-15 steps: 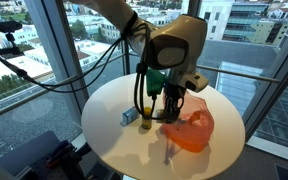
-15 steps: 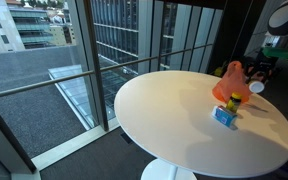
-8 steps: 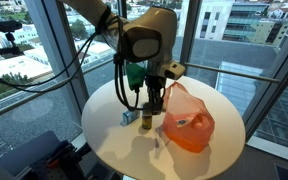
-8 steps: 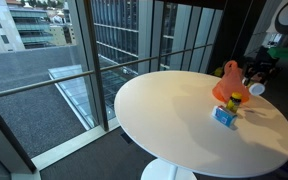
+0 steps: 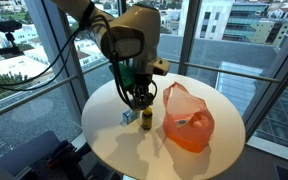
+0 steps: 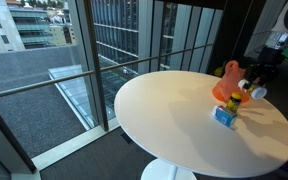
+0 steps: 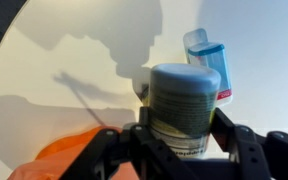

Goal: Take the white and orange bottle out of the plastic bag and put it on the table

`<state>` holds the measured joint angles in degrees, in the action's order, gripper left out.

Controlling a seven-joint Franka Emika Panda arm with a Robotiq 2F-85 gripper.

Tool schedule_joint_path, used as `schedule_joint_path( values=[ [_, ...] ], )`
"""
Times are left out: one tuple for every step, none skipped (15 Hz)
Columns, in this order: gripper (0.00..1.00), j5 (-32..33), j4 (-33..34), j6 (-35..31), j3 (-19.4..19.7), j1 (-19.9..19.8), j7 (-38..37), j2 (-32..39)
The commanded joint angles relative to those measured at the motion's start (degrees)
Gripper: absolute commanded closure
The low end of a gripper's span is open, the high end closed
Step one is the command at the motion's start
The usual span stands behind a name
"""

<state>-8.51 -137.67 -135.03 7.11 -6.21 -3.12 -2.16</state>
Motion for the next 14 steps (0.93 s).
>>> schedule_joint_path(
  values=[
    [0.63,-3.4,-2.55,0.19,-0.79,0.93,6.53,-2.68],
    [0.63,-3.67,-2.79,0.33,-0.95,1.12,7.4,-2.85],
    [0.63,-2.06,-1.21,0.16,-0.88,0.78,4.38,-0.67],
    [0.38,-2.15,-1.38,0.16,-1.0,0.9,4.59,-0.7],
    [0.38,-2.15,-1.39,0.16,-1.03,0.9,4.58,-0.58],
    [0.38,-2.15,-1.38,0.16,-1.02,0.89,4.58,-0.52],
    [0.38,-2.15,-1.38,0.16,-1.01,0.88,4.58,-0.46],
    [0.38,-2.15,-1.38,0.16,-0.98,0.86,4.58,-0.42],
    [0.38,-2.15,-1.38,0.16,-0.96,0.85,4.58,-0.41],
    [0.63,-2.17,-1.43,-0.02,-1.1,1.01,5.04,-0.25],
    [0.63,-2.28,-1.96,-1.13,-1.47,1.38,5.54,-0.55],
    [0.63,-2.81,-2.18,-1.12,-1.92,1.81,6.28,-0.71],
    [0.63,-2.98,-2.24,-1.12,-2.31,2.12,6.55,-0.77],
    [0.63,-3.43,-2.26,-1.04,-2.88,2.71,7.13,-0.83]
  ],
)
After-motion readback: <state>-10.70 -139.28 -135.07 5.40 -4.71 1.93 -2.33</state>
